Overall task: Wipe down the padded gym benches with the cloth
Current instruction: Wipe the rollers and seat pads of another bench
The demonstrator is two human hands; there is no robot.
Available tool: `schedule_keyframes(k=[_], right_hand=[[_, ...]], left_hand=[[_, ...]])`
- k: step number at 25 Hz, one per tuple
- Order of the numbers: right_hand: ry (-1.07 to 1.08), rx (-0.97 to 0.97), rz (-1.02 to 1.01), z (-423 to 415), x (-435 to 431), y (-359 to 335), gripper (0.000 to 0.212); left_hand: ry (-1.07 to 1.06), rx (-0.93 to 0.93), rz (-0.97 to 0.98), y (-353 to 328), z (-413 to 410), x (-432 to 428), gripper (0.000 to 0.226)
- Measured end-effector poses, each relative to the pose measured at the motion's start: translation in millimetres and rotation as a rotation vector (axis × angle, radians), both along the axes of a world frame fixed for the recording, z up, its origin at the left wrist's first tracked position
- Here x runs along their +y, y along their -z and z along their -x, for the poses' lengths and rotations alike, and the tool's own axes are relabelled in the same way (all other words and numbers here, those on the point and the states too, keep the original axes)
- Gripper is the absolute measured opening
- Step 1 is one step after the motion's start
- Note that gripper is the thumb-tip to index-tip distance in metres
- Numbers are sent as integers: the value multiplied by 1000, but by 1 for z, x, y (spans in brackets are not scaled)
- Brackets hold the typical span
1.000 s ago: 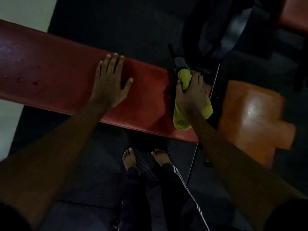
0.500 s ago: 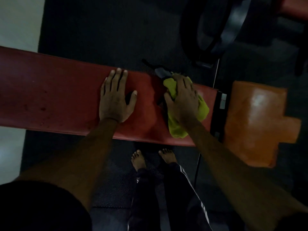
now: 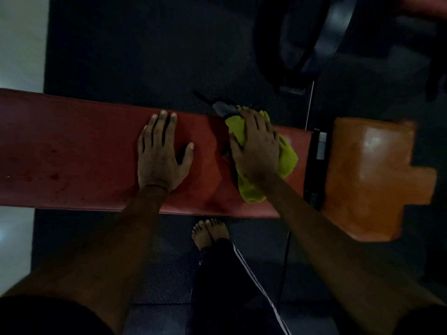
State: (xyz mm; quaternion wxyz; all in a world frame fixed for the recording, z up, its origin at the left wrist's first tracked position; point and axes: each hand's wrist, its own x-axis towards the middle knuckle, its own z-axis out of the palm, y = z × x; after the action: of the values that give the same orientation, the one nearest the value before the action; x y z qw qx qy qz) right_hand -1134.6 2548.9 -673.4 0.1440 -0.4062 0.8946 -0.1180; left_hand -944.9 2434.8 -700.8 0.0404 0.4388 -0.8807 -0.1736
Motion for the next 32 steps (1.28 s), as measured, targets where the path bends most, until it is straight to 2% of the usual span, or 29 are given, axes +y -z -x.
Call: schedule_keyframes(k=[2,6,10,12,14,16,20,21,23,26,29,32], right_hand=[[30,-26,47,18,25,4,60],[298,-29,86,16,54,3,61],[170,-11,2,-9,11,0,61],[72,-20,27,1,6,0,55],[79,-29,76,20,24,0,52],[224,-45,105,31,50,5,55],[736,-137,156,10,91,5,69],[761,-123,140,-2,98,2,69],[657,-71,116,-16,105,-3,63],[530,-40,149,8,91,2,59],[542,-39,226,46,71,12,56],[654,-71,258,37,88,16,57]], left_hand=[[-3,1,13,0,0,0,72],[-4,20,10,3,-1,0,72],[0,17,15,3,-1,1,72],[0,15,10,2,-1,1,72],[4,19,2,2,-2,0,72],[1,17,-14,1,-2,0,72],[0,11,-17,0,-1,1,72],[7,14,-19,1,-1,1,72],[9,17,-10,2,-2,1,72],[15,22,-5,3,-1,2,72],[20,17,28,4,0,3,72],[34,18,27,4,-2,1,71]])
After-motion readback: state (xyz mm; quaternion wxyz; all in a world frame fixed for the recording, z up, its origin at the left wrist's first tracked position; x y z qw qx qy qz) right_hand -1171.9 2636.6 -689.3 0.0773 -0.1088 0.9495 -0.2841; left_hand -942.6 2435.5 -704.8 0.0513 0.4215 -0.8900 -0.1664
